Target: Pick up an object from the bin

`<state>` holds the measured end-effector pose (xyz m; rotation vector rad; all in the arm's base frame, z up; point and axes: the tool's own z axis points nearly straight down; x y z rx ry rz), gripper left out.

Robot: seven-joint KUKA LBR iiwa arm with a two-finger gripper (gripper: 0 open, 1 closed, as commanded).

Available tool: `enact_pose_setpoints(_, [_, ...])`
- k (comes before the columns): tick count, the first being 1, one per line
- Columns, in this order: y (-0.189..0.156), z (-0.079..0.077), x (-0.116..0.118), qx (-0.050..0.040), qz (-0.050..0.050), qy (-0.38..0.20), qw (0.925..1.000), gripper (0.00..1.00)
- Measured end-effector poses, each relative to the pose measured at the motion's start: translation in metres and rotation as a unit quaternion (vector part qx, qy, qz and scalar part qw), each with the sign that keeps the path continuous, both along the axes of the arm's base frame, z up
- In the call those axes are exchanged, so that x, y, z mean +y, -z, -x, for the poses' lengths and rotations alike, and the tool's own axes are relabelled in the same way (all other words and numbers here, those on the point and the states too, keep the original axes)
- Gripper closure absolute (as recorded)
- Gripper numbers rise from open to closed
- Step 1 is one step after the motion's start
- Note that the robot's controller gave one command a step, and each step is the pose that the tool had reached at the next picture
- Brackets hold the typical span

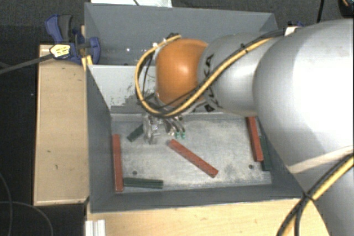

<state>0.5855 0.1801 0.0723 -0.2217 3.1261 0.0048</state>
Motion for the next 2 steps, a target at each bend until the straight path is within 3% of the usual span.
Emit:
enact_pose_setpoints(1, [0.0014,0.0011,-0.0002,0.0016,0.000,0.000,1.0000,0.00])
enact_pose_setpoints(2, [-0.0001,-0.0001,0.0000,0.0000,0.000,0.002,1.0000,1.00])
